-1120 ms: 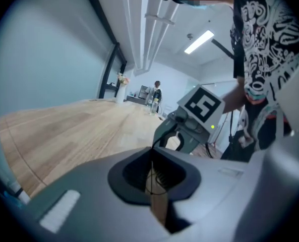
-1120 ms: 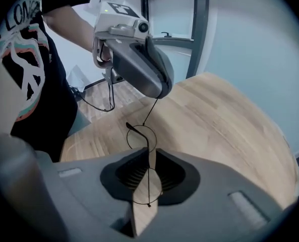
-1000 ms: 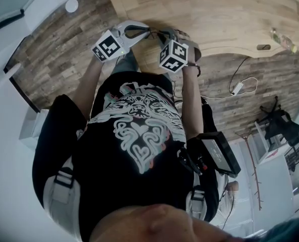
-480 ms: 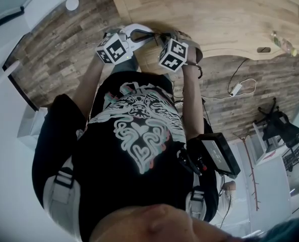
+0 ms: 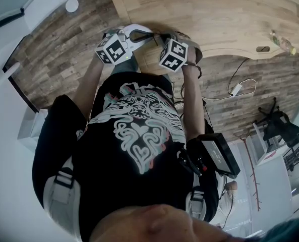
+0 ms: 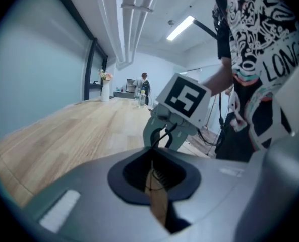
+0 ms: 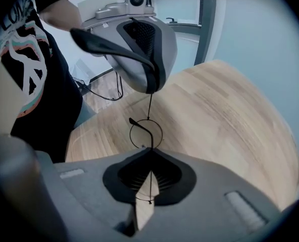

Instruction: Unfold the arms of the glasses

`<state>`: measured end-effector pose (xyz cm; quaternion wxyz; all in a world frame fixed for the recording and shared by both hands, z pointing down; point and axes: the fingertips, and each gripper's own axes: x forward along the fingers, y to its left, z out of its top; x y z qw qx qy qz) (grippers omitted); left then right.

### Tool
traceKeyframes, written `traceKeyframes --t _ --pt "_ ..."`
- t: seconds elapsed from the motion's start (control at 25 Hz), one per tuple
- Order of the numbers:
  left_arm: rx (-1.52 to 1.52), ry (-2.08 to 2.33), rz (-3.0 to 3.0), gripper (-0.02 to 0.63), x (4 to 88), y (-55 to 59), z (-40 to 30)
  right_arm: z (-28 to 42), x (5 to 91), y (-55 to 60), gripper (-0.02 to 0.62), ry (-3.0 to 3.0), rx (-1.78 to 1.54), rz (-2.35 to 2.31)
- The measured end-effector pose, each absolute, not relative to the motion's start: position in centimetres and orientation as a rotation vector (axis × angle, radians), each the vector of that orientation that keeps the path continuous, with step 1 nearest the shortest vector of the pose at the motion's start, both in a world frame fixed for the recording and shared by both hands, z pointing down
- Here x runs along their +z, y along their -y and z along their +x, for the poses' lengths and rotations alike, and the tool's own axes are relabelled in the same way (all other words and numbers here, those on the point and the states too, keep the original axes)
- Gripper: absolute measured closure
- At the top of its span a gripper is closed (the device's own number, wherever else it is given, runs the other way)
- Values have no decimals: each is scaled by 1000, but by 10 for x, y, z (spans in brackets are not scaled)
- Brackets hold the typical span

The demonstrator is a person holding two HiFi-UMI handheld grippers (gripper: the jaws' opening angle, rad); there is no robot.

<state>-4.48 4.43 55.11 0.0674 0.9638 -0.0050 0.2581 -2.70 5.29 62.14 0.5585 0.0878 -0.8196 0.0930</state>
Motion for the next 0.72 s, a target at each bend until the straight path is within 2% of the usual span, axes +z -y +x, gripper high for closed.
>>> traceKeyframes --t 0.48,0.72 --pt "695 69 2862 607 538 -31 -36 -12 593 -54 594 2167 467 539" --pt "609 153 2712 609 543 -18 -39 -5 576 -54 594 2337 762 712"
